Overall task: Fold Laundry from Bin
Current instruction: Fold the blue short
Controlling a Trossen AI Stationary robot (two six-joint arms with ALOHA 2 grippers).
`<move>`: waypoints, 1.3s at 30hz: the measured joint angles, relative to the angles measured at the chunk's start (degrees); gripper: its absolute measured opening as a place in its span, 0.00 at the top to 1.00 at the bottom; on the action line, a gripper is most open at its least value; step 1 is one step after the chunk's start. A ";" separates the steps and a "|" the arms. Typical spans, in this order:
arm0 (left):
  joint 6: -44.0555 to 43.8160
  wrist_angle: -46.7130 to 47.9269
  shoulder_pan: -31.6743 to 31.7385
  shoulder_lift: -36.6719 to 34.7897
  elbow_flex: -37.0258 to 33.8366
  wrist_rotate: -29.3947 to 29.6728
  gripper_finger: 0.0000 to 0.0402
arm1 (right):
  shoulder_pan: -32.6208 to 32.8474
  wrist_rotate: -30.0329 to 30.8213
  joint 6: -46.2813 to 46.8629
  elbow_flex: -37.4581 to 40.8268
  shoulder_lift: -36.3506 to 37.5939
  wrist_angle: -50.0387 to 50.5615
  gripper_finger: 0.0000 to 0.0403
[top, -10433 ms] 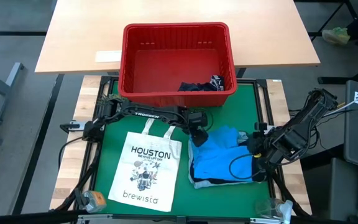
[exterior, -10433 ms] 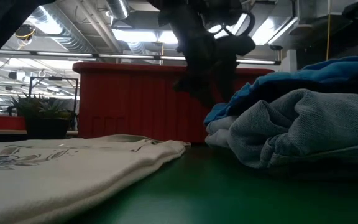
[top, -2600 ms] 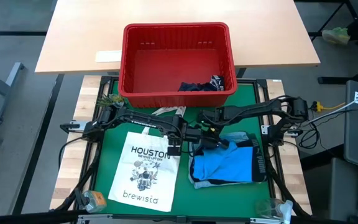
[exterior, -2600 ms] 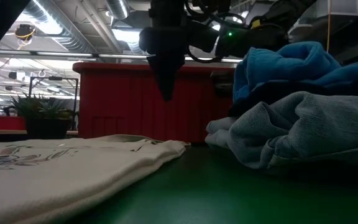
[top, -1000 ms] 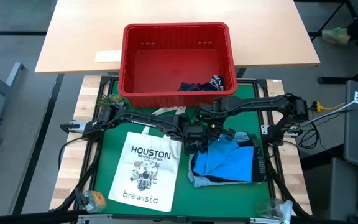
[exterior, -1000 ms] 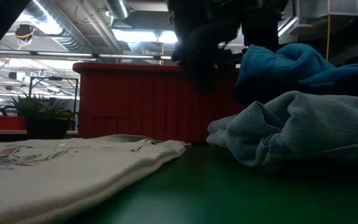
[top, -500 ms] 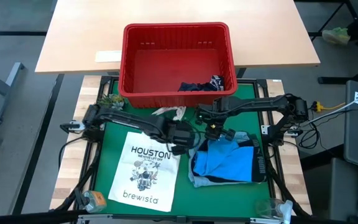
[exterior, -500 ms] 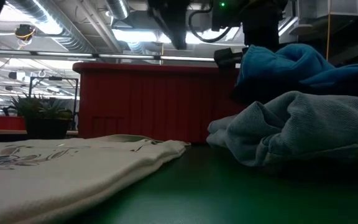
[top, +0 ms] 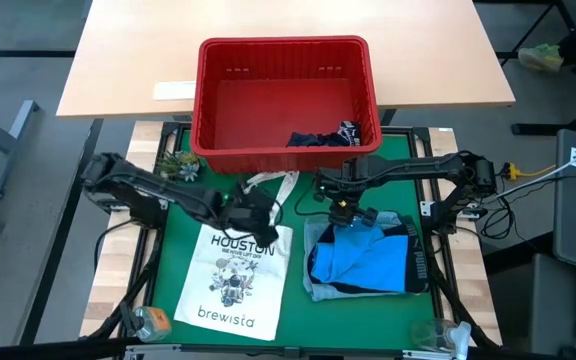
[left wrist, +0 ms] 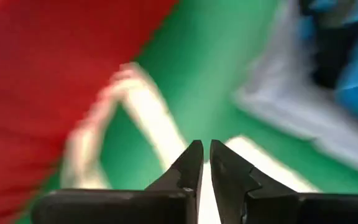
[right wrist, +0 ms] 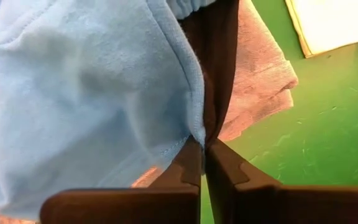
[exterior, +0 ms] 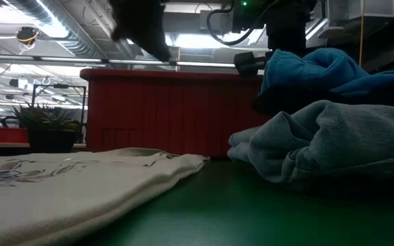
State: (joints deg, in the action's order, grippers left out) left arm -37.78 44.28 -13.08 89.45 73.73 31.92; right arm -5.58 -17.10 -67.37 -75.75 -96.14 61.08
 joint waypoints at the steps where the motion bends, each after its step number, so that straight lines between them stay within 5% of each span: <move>1: 0.66 -7.74 -0.13 -1.03 -4.32 -1.71 0.95 | 0.00 -0.01 0.00 0.01 0.00 -0.10 0.99; 7: 4.97 -55.37 1.36 -0.89 -22.16 -9.87 0.99 | 0.00 -0.02 0.00 0.04 0.00 -1.26 0.98; 10: 2.59 -67.30 2.78 0.68 -25.93 -9.83 0.99 | 0.00 -0.02 -0.02 0.04 0.00 -1.55 0.98; 18: 1.29 -69.28 5.09 3.48 -26.48 -15.61 0.92 | 0.00 -0.02 -0.02 0.05 0.02 -2.60 0.98; 24: -1.70 -72.35 5.18 8.42 -26.33 -17.83 0.72 | 0.00 -0.02 -0.02 0.04 0.04 -2.76 0.98; 30: -2.23 -85.74 5.49 14.22 -26.28 -16.73 0.56 | 0.00 -0.02 -0.02 0.05 0.04 -2.77 0.98; 39: -2.22 -93.59 6.44 23.75 -21.19 -16.63 0.52 | 0.00 -0.02 0.00 0.04 0.04 -7.61 0.98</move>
State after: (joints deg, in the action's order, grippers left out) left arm -40.01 -49.30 -6.63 113.21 52.54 15.28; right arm -5.58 -17.12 -67.37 -75.70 -96.09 53.47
